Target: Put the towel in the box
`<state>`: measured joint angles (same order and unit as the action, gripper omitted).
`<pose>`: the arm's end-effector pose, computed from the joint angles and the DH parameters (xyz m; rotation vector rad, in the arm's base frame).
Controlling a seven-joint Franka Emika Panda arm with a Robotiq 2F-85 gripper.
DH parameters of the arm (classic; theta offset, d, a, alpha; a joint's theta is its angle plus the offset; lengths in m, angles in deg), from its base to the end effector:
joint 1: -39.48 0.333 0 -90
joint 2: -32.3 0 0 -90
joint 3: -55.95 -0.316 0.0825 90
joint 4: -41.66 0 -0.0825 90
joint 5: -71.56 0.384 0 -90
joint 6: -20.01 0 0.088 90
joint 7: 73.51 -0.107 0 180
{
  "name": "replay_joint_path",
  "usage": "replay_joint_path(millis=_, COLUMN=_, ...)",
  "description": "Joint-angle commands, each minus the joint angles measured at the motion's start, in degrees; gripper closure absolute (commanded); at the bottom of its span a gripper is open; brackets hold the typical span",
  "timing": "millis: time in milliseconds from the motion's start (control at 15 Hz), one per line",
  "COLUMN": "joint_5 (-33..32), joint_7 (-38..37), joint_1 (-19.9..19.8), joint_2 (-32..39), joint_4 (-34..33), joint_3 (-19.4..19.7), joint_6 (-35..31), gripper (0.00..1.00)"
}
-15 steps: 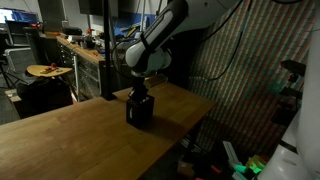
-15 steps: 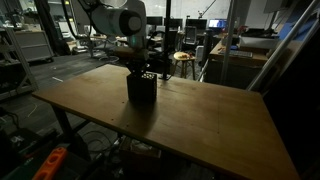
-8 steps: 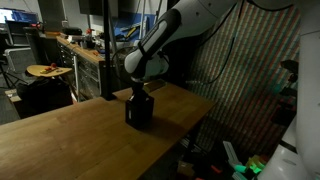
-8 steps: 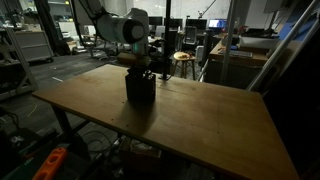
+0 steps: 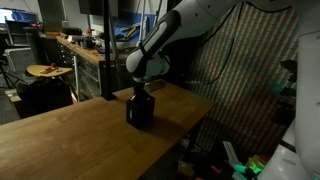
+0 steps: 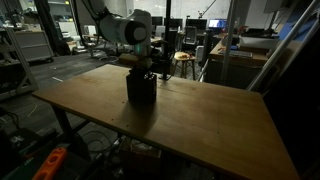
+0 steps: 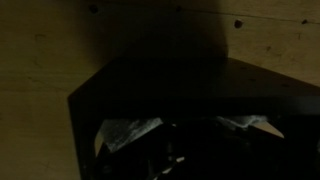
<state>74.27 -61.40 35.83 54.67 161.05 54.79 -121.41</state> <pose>0.5858 -0.0257 0.2358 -3.0976 -0.2006 0.0019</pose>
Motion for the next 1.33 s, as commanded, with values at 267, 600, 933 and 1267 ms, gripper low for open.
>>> replay_joint_path(millis=267, joint_5=1.25, joint_7=0.83, joint_1=-0.67, joint_2=0.00, joint_4=-0.13, joint_3=-1.24, joint_6=0.61, gripper=0.91)
replay_joint_path(millis=600, joint_5=1.92, joint_7=1.18, joint_1=-0.78, joint_2=0.12, joint_4=0.05, joint_3=-2.11, joint_6=0.48, gripper=0.91)
replay_joint_path(millis=933, joint_5=0.58, joint_7=1.04, joint_1=-1.07, joint_2=-2.82, joint_4=0.70, joint_3=-1.04, joint_6=0.28, gripper=0.91)
replay_joint_path(millis=1267, joint_5=-1.78, joint_7=0.04, joint_1=-0.77, joint_2=-6.95, joint_4=0.84, joint_3=0.91, joint_6=0.95, gripper=0.91)
